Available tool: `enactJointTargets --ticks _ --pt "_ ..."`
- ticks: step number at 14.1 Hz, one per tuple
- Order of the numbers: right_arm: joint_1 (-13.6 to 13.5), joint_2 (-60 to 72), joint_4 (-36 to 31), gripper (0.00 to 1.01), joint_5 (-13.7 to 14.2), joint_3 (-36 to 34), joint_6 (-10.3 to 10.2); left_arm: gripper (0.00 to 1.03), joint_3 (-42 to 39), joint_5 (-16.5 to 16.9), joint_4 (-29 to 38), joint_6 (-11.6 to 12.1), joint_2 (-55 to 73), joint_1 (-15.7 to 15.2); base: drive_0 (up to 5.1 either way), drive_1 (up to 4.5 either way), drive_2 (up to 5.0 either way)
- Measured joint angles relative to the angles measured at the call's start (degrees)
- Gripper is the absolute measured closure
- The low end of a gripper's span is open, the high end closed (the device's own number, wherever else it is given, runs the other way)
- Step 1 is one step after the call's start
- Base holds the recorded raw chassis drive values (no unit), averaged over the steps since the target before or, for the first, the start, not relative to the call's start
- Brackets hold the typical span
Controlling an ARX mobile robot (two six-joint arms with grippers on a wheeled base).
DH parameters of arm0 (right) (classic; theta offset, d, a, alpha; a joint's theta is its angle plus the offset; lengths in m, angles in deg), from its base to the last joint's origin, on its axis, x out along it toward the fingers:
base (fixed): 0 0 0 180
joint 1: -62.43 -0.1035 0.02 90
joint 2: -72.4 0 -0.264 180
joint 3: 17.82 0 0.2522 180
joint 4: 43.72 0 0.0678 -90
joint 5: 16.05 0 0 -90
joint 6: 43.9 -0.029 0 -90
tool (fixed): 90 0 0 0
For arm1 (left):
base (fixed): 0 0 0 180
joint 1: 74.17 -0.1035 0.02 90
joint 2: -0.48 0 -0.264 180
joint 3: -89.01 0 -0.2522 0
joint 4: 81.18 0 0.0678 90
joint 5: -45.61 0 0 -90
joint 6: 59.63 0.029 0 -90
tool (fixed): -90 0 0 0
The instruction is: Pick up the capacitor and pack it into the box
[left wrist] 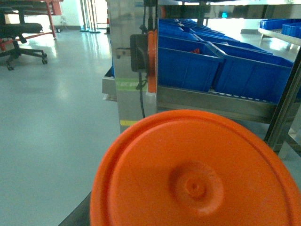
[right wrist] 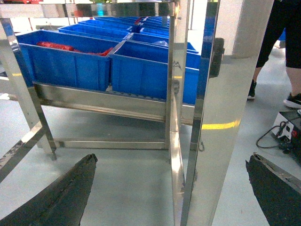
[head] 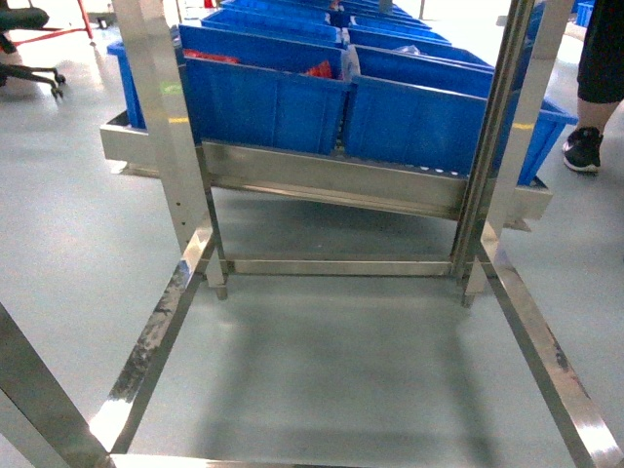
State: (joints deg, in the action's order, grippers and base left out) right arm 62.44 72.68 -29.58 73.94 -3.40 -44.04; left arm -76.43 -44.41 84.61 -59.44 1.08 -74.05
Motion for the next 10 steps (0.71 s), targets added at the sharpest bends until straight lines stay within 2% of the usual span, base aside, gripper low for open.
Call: enactJointTargets --ticks 5,10 --pt "0.0 0.0 -0.07 0.03 0.0 0.0 0.0 0.6 0.0 0.0 0.02 0.0 0.0 0.0 0.0 0.0 0.0" --pt "0.0 0.0 -0.04 0.03 0.04 0.0 0.0 0.6 0.0 0.04 0.07 0.0 0.0 0.0 -4.7 2.64 2.6"
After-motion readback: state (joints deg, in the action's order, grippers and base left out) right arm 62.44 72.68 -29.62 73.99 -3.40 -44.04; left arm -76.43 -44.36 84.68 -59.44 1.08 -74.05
